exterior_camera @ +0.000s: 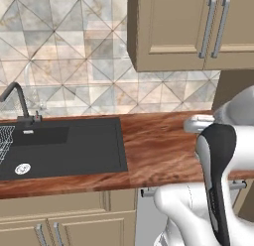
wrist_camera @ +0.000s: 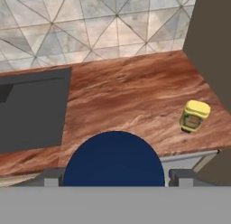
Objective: Place the mustard and mayonnaise from the counter to the top shelf of the fridge. If the existing items in the fridge are on the top shelf, move them to other shelves.
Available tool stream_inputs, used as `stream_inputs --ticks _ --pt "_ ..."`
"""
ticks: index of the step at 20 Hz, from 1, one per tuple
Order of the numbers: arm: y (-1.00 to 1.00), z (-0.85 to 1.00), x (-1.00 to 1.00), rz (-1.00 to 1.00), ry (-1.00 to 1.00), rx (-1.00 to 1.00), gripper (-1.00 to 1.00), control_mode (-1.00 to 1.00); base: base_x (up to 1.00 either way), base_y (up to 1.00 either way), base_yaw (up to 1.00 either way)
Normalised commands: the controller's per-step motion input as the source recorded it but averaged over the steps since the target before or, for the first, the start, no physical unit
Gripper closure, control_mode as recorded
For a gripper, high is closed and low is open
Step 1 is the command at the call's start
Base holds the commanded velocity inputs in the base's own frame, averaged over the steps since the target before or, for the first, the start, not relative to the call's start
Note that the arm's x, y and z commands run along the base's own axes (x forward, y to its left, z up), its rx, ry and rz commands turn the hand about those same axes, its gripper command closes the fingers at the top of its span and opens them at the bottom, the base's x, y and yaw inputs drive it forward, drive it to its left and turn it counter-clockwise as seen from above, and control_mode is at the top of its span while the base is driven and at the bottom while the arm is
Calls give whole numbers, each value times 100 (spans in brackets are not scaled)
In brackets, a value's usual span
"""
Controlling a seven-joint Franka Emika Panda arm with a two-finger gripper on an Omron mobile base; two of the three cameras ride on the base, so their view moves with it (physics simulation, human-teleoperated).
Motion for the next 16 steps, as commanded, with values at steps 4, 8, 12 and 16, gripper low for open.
stream_inputs --ticks 4,8,12,16 --pt "2 9 -16 0 0 0 100 -100 0 0 0" --pt "0 0 0 0 0 0 100 100 -33 -6 2" --pt "0 0 0 0 0 0 100 100 -100 -33 0" --pt "0 0 0 0 0 0 100 100 -97 -88 0"
